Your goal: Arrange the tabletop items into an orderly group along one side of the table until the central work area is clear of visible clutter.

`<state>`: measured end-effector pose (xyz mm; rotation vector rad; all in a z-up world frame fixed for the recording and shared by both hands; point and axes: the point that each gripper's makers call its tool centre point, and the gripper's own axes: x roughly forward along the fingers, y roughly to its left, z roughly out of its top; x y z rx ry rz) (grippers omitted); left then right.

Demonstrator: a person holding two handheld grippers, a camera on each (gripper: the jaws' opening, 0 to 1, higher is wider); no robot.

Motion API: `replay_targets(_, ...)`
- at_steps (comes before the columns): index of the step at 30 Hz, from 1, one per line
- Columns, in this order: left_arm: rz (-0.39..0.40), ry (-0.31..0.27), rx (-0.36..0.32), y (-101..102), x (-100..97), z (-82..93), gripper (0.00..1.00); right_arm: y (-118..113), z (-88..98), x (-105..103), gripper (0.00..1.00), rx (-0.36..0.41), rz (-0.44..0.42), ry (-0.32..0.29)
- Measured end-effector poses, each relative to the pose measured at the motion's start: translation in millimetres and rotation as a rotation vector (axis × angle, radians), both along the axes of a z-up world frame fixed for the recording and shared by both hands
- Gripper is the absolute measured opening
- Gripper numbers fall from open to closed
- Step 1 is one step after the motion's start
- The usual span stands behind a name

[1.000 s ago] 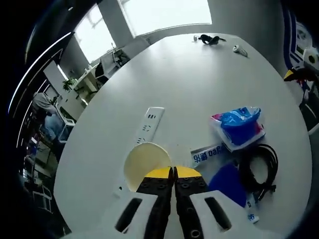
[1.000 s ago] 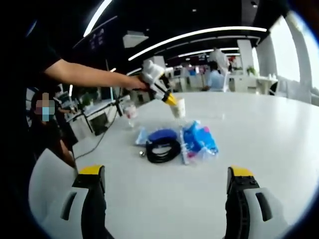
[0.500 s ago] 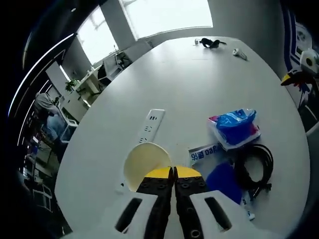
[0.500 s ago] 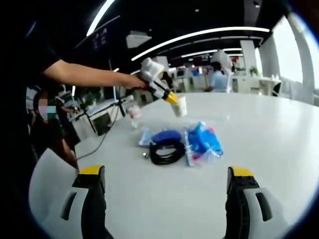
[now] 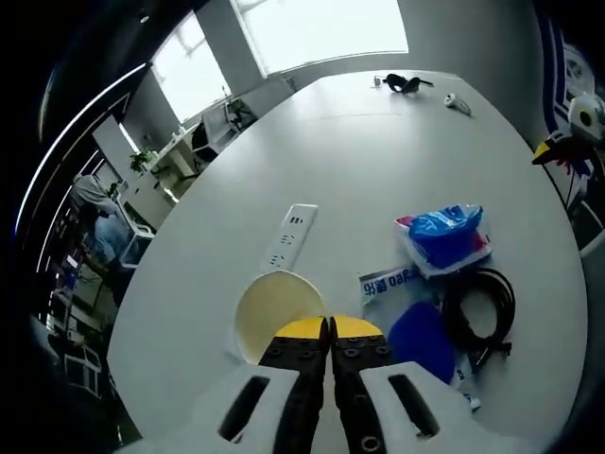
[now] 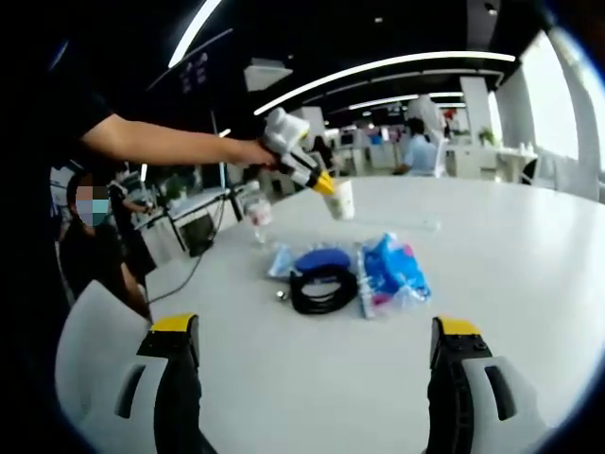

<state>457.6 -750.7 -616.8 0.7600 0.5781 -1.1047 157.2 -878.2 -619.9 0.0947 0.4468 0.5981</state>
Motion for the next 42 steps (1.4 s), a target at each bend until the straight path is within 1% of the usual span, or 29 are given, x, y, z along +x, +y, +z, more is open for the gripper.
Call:
replay_targets(12, 0.018, -0.013, -0.006, 9.7, -4.8, 5.1, 0.00, 0.6, 2.1, 0.1, 1.00, 0.001, 0.009, -0.006)
replay_targets(20, 0.029, -0.008, -0.008, 17.8, -10.2, 3.3, 0.00, 1.4, 2.1, 0.0, 1.00, -0.004, 0.017, -0.009)
replay_targets(22, 0.037, -0.001, -0.014, 19.8, -11.0, 2.6, 0.00, 3.0, 2.2, -0.1, 1.00, 0.006, 0.019, -0.007)
replay_targets(42, 0.053, 0.002, -0.007, 40.8, -24.6, 1.4, 0.00, 16.5, -2.7, 1.3, 1.00, 0.010, 0.047, -0.002)
